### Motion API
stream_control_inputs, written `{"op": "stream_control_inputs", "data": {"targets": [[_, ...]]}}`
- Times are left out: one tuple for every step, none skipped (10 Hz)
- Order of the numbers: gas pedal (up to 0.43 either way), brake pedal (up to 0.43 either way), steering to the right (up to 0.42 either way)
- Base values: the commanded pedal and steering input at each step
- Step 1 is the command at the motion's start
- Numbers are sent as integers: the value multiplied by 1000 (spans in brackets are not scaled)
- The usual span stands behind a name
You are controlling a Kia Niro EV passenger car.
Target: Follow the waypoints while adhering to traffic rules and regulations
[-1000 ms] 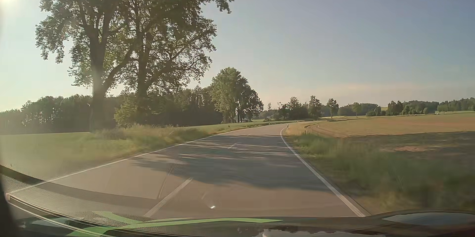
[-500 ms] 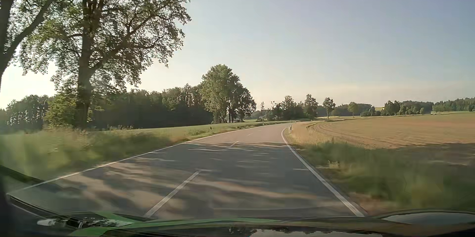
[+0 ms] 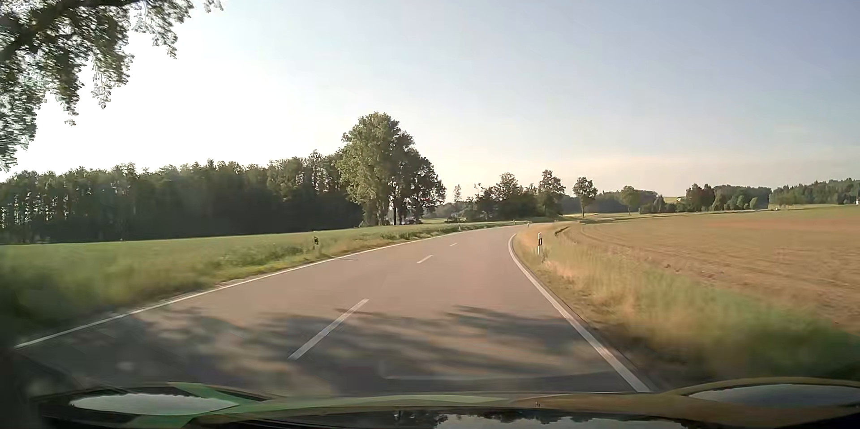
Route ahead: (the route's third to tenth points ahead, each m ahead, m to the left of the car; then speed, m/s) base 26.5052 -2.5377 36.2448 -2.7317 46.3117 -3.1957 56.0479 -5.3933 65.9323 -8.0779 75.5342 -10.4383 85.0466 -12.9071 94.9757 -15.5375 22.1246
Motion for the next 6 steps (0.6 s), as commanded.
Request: {"op": "stream_control_inputs", "data": {"targets": [[240,0,17],[240,0,16],[240,0,16],[248,0,15],[248,0,15],[248,0,15]]}}
